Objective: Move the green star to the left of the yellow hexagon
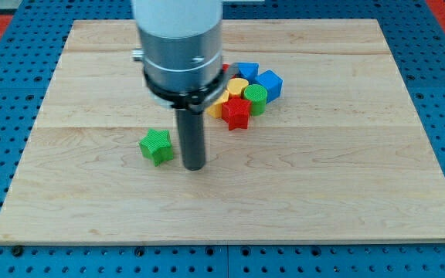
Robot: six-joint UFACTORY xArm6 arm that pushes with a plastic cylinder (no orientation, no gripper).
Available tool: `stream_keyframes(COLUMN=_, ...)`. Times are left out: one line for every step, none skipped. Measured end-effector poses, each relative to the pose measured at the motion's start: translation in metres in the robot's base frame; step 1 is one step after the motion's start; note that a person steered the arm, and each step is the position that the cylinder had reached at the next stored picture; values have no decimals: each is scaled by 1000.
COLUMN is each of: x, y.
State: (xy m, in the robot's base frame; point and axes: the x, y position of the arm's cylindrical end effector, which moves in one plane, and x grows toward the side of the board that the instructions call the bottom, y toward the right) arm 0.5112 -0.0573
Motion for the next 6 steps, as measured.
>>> stream_keyframes(x=-2, y=-54)
stream_keyframes(x=-17, y=-92)
stream_keyframes(x=-56, y=-71)
stream_keyframes(x=-71, y=-32)
stream_keyframes(x=-81, y=-32)
stream_keyframes(x=-108, y=-49)
